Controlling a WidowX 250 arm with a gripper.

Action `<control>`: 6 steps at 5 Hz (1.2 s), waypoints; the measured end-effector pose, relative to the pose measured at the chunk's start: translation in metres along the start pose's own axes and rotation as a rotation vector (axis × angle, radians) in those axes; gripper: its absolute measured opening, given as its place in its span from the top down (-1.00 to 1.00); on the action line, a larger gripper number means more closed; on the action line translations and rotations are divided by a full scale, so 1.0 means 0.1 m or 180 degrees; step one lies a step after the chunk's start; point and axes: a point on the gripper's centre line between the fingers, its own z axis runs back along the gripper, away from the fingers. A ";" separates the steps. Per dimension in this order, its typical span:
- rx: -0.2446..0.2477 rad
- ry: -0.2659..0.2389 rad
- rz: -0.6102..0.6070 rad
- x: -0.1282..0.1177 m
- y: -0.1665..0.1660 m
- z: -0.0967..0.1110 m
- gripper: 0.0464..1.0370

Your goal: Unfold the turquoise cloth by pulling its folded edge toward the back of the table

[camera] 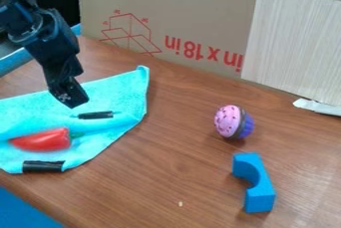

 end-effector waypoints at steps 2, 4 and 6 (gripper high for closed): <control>-0.0105 0.0200 0.0096 -0.07 -0.03 -0.19 -0.93; -0.0129 0.0409 0.0144 -0.10 0.03 -0.36 -0.93; -0.0212 0.0482 0.0130 -0.13 0.00 -0.47 -0.93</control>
